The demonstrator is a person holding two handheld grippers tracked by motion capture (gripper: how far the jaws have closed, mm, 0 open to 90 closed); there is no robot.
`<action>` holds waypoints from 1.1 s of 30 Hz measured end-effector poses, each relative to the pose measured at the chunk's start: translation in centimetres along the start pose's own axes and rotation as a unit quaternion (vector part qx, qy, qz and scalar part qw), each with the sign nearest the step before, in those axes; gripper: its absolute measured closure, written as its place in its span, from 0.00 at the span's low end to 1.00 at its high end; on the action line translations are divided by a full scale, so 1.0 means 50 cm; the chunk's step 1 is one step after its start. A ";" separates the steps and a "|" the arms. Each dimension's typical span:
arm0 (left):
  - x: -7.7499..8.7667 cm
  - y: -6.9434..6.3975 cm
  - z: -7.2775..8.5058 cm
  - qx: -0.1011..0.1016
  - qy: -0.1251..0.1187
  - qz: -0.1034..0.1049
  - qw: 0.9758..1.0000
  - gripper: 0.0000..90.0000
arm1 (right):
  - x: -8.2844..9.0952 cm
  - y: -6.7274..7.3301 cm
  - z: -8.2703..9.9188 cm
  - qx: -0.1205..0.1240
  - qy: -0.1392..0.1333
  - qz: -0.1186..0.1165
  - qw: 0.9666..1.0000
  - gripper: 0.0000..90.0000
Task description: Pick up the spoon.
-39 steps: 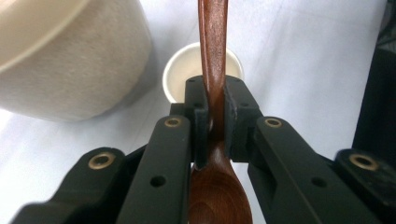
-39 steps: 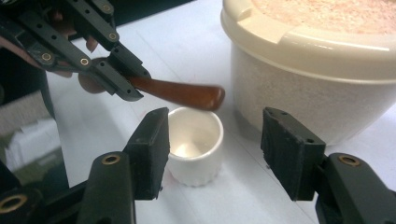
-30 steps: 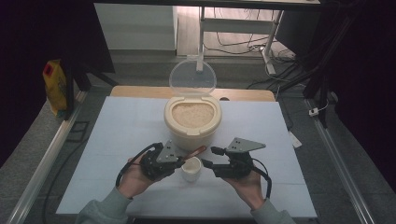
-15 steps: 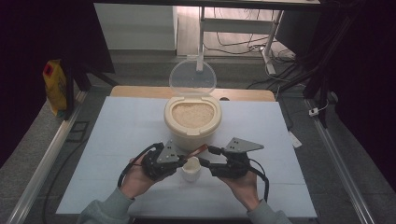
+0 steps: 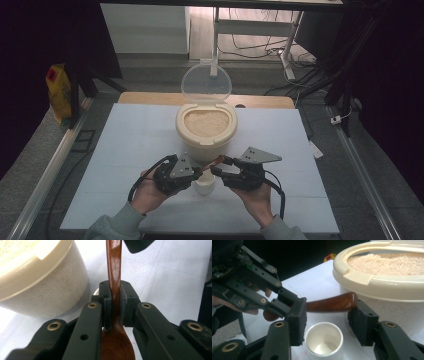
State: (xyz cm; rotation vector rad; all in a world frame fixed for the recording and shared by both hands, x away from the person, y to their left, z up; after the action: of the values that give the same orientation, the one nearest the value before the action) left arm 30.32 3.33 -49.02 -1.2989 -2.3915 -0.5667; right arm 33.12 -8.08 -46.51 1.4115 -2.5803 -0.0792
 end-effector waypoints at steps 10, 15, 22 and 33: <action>0.000 -0.002 -0.002 -0.012 -0.002 -0.007 1.000 0.89 | -0.002 0.000 -0.016 -0.034 -0.033 0.000 0.999 0.69; 0.000 -0.001 0.000 -0.015 0.001 -0.012 1.000 0.89 | -0.002 0.007 -0.023 -0.048 -0.046 -0.015 0.998 0.80; 0.006 0.003 -0.003 -0.013 -0.003 -0.011 1.000 0.89 | 0.001 0.026 -0.038 -0.074 -0.071 -0.065 0.993 0.92; 0.012 0.009 0.001 0.019 -0.017 -0.006 1.000 0.76 | 0.000 0.032 -0.042 -0.062 -0.083 -0.069 0.992 0.93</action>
State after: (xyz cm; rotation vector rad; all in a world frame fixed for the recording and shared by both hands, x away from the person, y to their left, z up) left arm 30.38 3.97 -48.70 -1.2894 -2.4268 -0.5051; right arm 32.25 -7.11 -44.22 1.5964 -2.5498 -0.3866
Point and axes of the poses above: each handheld gripper's, and its own axes: x roughly backward along the jaws, z roughly out of its underside, y roughly to its left, the point moved 9 cm from there along -x, roughly forward along the jaws, and after that the axes turned 13 degrees about -y, right-handed, at the moved point
